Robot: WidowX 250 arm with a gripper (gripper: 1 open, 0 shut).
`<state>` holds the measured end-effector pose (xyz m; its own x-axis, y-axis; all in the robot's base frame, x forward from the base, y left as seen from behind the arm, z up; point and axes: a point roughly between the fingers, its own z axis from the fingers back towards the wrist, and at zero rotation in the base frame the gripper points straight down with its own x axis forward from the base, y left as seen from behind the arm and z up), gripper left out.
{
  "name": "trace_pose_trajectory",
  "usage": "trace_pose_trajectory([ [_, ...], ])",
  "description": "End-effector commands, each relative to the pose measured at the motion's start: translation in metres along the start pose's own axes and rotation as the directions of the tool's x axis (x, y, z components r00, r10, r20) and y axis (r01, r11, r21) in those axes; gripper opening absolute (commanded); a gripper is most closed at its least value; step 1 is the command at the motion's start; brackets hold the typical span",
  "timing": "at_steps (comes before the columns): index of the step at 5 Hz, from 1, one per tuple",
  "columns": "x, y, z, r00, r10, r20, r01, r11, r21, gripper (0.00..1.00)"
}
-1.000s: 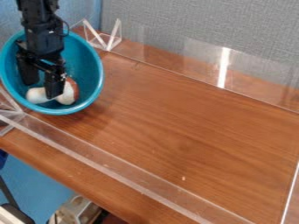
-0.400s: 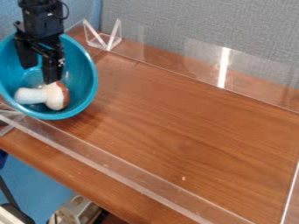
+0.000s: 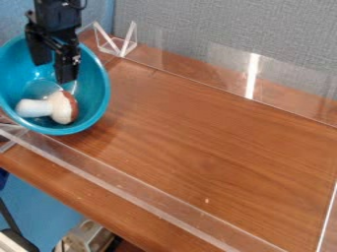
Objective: Put the mushroom in the blue bowl
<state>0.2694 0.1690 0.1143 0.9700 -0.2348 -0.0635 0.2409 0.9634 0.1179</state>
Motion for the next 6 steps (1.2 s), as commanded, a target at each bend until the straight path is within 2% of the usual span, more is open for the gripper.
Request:
trace_pose_trajectory([
  [1, 0.000, 0.008, 0.029, 0.997, 0.034, 0.070, -0.038, 0.997, 0.060, 1.00],
  [3, -0.008, 0.016, 0.027, 0.991, 0.106, 0.075, -0.110, 0.993, 0.046, 1.00],
  [4, -0.007, 0.023, 0.033, 0.992, 0.097, 0.085, -0.101, 0.994, 0.044, 0.00],
  [5, -0.005, 0.030, 0.042, 0.993, 0.088, 0.085, -0.092, 0.994, 0.052, 1.00],
  [6, 0.004, 0.033, 0.044, 0.991, 0.114, 0.071, -0.118, 0.991, 0.058, 0.00],
])
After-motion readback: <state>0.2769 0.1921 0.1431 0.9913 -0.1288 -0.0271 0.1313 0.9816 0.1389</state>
